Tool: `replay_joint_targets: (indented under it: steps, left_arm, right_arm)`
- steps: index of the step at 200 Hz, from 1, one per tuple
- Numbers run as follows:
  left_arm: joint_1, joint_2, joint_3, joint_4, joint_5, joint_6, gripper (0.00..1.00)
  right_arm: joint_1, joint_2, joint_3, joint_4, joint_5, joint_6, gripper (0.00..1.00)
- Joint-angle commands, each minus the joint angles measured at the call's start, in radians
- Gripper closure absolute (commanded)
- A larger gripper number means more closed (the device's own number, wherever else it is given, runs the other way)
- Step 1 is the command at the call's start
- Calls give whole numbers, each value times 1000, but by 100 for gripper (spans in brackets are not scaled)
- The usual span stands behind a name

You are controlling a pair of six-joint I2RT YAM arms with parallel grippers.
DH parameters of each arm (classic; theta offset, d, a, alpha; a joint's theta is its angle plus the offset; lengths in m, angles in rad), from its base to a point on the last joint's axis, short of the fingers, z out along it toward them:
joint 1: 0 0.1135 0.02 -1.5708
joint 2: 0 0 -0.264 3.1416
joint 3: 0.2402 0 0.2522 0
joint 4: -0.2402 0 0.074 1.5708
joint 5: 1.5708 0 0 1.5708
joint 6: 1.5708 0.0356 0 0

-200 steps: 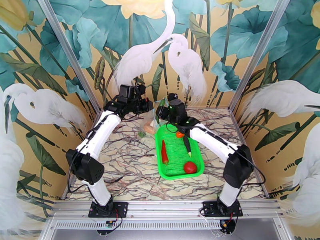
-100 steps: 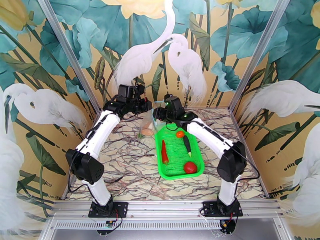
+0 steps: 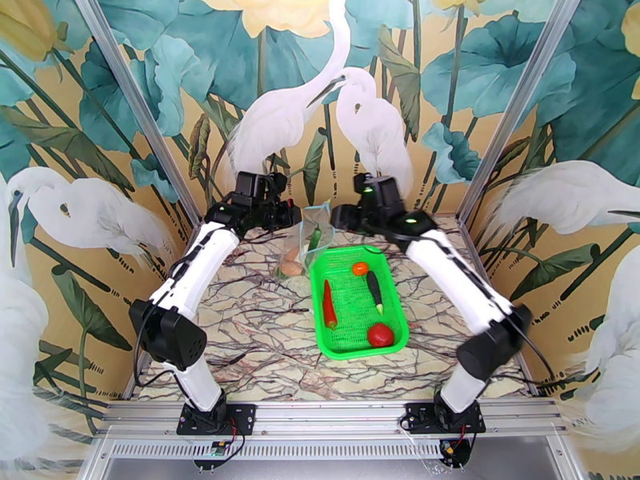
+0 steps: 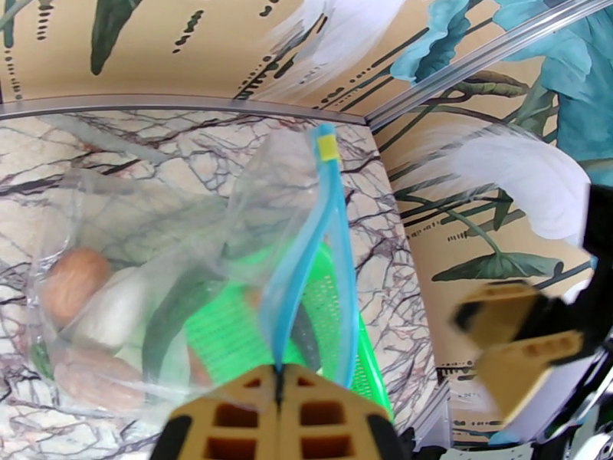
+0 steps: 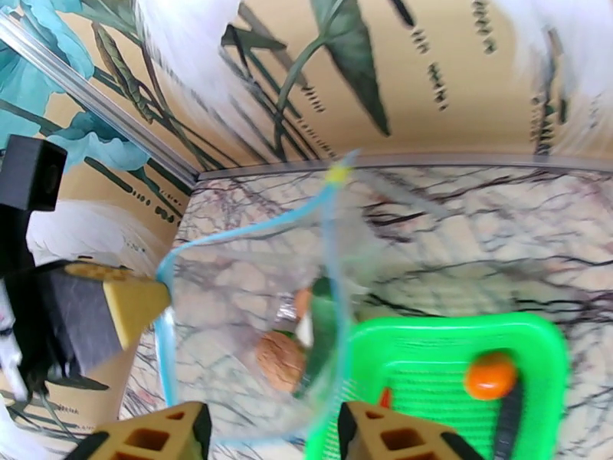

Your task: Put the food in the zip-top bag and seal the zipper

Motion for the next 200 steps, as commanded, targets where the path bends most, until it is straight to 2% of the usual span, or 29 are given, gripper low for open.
replay_joint_targets:
  steps: [1, 31, 68, 114, 200]
  left_arm:
    - [8, -58, -10, -58, -42, 42, 100]
    - [9, -85, -44, -82, -53, 47, 100]
    - [8, -106, -94, -75, -64, 39, 100]
    - [9, -102, -101, -53, -54, 19, 100]
    - [8, -99, -102, -47, -56, 13, 100]
  right_arm:
    - [-8, -60, -116, -138, 2, -94, 51]
    - [-14, -80, -289, -183, -68, -110, 51]
    - [19, -31, -475, -119, -192, -80, 52]
    - [100, 117, -460, -123, -202, -94, 48]
    - [134, 277, -388, -123, -188, -109, 48]
